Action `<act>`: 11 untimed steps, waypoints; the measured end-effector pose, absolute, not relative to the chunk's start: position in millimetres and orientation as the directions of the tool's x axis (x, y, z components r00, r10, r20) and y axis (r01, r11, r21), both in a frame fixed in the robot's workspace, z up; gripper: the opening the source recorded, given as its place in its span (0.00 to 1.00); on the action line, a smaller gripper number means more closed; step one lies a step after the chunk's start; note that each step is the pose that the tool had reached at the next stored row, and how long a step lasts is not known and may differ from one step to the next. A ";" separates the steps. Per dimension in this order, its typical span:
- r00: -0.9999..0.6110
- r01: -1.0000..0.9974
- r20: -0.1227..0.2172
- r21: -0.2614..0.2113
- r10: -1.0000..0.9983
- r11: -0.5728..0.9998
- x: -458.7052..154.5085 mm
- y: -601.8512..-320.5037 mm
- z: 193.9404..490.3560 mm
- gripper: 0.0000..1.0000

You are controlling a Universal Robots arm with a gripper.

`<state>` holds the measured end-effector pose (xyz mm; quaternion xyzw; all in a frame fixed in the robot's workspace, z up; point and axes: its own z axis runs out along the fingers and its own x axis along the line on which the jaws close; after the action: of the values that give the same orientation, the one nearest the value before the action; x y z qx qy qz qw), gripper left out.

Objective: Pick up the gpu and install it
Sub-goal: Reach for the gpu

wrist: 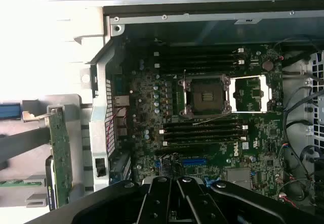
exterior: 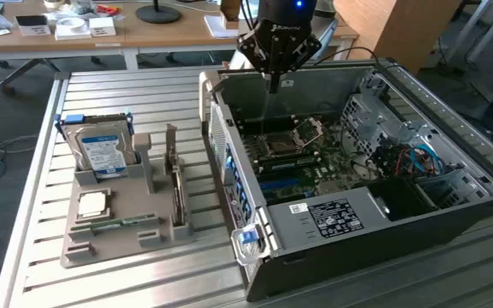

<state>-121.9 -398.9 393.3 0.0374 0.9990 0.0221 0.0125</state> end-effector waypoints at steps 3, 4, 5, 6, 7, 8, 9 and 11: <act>-0.997 0.074 -0.023 0.045 0.075 0.996 -121.9 -398.8 393.3 0.11; -0.997 0.074 -0.023 0.045 0.075 0.996 -121.9 -398.9 393.3 0.11; -0.997 0.074 -0.023 0.045 0.075 0.996 -121.9 -398.9 393.3 0.11; -0.997 0.074 -0.023 0.045 0.075 0.996 -121.9 -398.9 393.3 0.11; -0.997 0.074 -0.023 0.045 0.075 0.996 -121.9 -398.9 393.3 0.11; -0.997 0.074 -0.023 0.045 0.075 0.996 -121.9 -398.8 393.3 0.11; -0.997 0.074 -0.023 0.045 0.075 0.996 -121.9 -398.9 393.3 0.11; -0.997 0.074 -0.023 0.045 0.075 0.996 -122.0 -398.9 393.3 0.11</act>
<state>-122.0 -398.9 393.3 0.0374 0.9990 0.0221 0.0125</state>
